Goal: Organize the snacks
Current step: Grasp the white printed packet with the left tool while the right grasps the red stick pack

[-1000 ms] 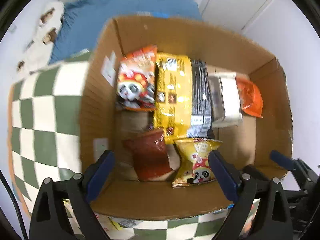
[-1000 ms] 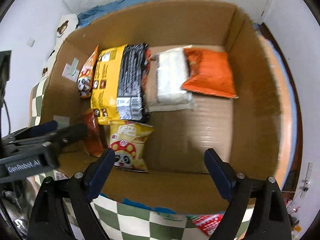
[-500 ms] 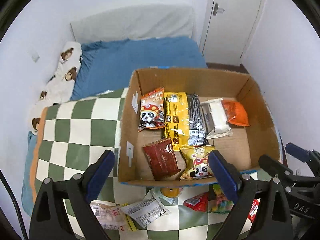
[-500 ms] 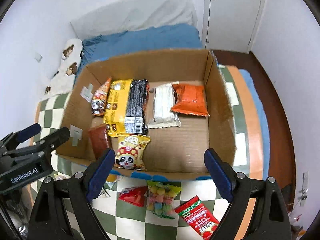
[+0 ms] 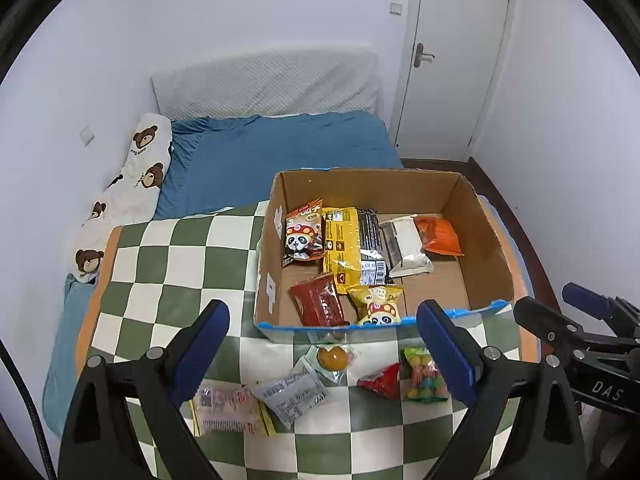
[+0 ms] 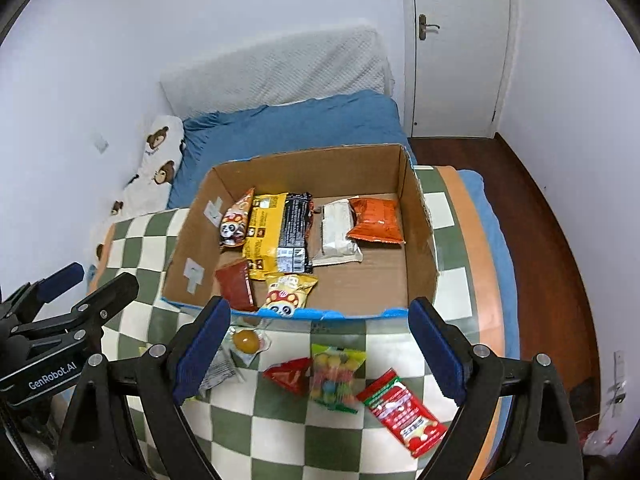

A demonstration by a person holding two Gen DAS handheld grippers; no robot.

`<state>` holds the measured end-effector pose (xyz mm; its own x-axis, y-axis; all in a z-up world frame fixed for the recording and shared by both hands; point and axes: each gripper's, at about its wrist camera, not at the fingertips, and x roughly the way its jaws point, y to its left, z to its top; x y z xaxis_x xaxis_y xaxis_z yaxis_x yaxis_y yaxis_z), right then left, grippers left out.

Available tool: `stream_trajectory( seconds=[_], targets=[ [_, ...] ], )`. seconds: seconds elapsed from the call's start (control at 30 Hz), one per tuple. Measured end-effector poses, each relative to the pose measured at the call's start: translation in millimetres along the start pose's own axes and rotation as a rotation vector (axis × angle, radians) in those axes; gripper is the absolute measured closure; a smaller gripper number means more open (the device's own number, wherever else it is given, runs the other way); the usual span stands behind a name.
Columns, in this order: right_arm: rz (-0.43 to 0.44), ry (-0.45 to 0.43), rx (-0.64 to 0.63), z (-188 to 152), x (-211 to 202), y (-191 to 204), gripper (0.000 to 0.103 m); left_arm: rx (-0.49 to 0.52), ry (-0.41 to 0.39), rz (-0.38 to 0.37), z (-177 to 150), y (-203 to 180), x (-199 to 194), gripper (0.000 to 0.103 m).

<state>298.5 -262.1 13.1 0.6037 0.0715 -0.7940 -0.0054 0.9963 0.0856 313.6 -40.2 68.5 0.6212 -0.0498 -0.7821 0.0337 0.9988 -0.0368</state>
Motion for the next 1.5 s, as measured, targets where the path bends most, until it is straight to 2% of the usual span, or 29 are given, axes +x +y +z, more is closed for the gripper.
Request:
stream_trajectory(
  seconds=[0.1,0.17,0.2,0.43,0.57,0.73,0.8,0.83,0.93,1.0,1.07,1.13,1.17,1.27,1.37,1.4,1.47,1.5],
  targets=[
    [0.004,0.012,0.01,-11,-3,-5,0.01,-0.001,0.031,0.028,-16,10,2,0.007],
    [-0.005,0.052,0.019,-23,7,-13,0.01,0.007,0.069,0.076,-34,21,14,0.007],
    [-0.014,0.102,0.026,-32,19,-21,0.01,0.011,0.093,0.095,-42,27,22,0.007],
    [-0.096,0.347,0.111,-86,112,-77,0.01,0.055,0.364,0.206,-114,62,111,0.007],
    [-0.098,0.426,0.216,-110,156,-106,0.01,0.137,0.451,0.175,-135,59,147,0.007],
    [-0.126,0.481,0.241,-130,183,-119,0.01,0.342,0.454,0.156,-129,27,170,0.007],
    [-0.107,0.514,0.264,-136,186,-121,0.01,0.451,0.46,0.145,-127,9,181,0.007],
    [-0.086,0.567,0.303,-139,186,-120,0.01,0.511,0.464,0.143,-128,0,186,0.007],
    [0.043,0.612,0.368,-144,178,-117,0.01,0.618,0.493,0.122,-127,-18,202,0.007],
    [0.036,0.598,0.347,-142,170,-114,0.01,0.656,0.5,0.111,-127,-25,211,0.007],
    [-0.027,0.577,0.283,-137,169,-110,0.01,0.661,0.51,0.072,-128,-30,215,0.009],
    [-0.066,0.583,0.235,-133,175,-104,0.01,0.622,0.535,0.04,-129,-30,218,0.031],
    [-0.081,0.597,0.213,-134,180,-101,0.01,0.572,0.561,0.017,-130,-27,220,0.044],
    [-0.142,0.625,0.152,-140,194,-94,0.013,0.363,0.608,-0.022,-133,-11,217,0.045],
    [-0.178,0.609,0.151,-152,189,-89,0.039,0.069,0.68,-0.092,-150,16,208,0.045],
    [-0.173,0.603,0.158,-155,186,-87,0.043,0.0,0.696,-0.111,-157,23,205,0.045],
    [-0.153,0.599,0.181,-163,179,-86,0.046,-0.145,0.728,-0.144,-176,37,198,0.045],
    [-0.137,0.601,0.191,-167,176,-85,0.047,-0.182,0.737,-0.148,-183,41,195,0.045]
  ],
)
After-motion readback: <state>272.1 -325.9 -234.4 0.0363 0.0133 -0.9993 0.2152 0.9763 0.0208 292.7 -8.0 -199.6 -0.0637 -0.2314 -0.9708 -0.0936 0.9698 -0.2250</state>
